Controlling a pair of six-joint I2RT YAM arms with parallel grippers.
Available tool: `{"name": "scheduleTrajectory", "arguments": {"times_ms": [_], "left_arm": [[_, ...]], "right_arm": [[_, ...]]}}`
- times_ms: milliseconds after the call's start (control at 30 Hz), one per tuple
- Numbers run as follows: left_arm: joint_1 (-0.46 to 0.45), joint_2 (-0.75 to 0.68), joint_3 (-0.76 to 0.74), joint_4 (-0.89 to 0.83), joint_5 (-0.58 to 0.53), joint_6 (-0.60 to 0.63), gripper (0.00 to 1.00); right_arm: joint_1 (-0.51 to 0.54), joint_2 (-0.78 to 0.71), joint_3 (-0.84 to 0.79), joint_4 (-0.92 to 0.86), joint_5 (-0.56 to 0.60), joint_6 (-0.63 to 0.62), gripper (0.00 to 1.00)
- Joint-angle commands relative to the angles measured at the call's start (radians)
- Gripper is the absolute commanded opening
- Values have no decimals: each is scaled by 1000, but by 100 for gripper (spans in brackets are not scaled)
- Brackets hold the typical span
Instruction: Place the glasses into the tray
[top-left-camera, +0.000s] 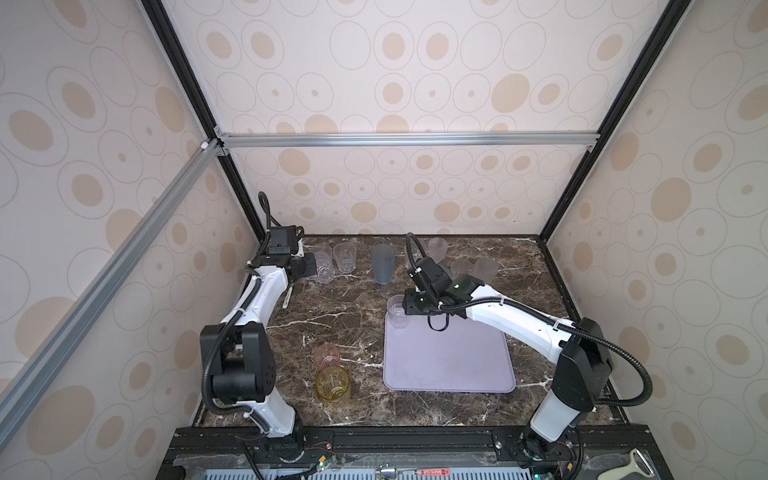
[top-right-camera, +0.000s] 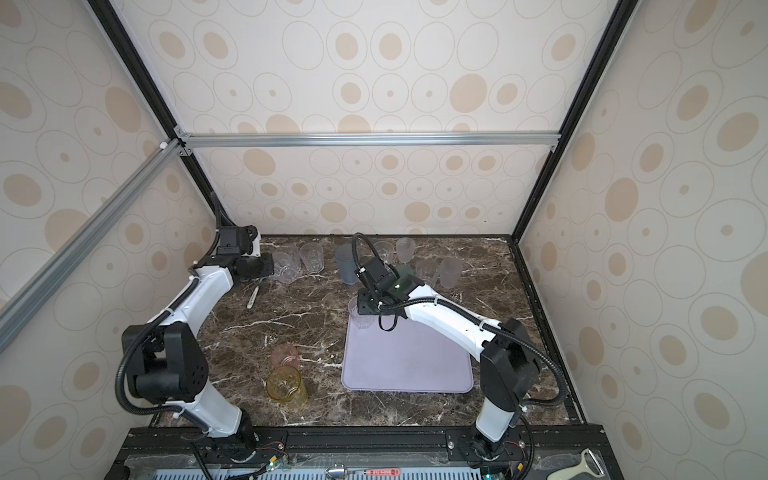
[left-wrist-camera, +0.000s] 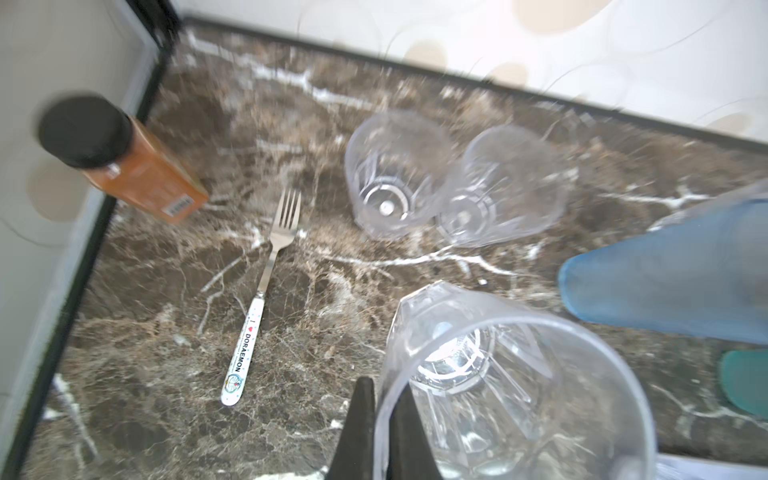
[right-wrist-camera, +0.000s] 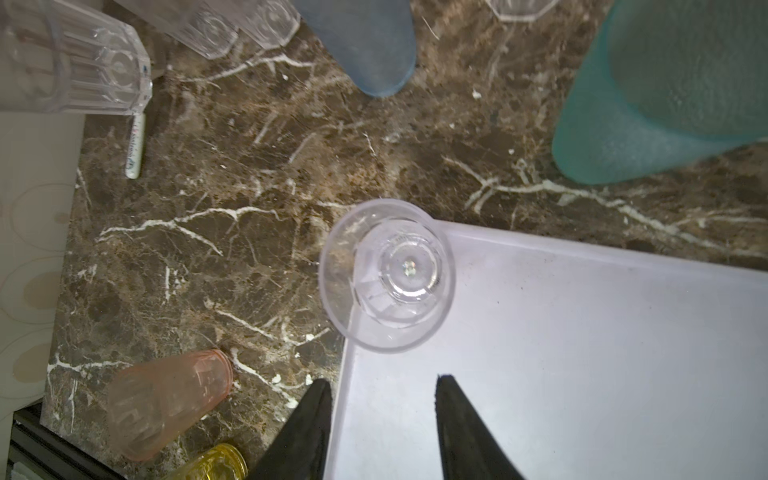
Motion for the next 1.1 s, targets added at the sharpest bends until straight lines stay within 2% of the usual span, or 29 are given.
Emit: {"name": "scheduleTrajectory", "arguments": {"times_ms": [0,133,233,333,433,667,767,1067], "left_arm": [[-120,-120,-44,37,-85,-60,0],[-280,-256,-165,180,-192,-205,0],[-394,-289,-208,238,-246,-278,0],[-497,-288,-228,274,-297,-321,0],[-572,-275,-240,298,-331,-349,0],[-684,-228,-225,324,-370,-380,0],[-712,-215,-214,326,-373,-387,0],[-757,-205,-183,319,-362,-402,0]], "right_arm": [[75,-33,33,11,230,-77,48],[147,-84,-1,155,394,-243,53],[155,-111,34,127,430,-255,53],[156,-162,5,178,429,-291,50],[157,-192,-12,191,430,-306,49],[157,-177,-3,163,437,-314,48],[154,-145,26,117,489,-309,47],[131,-89,28,77,553,-305,36]]}}
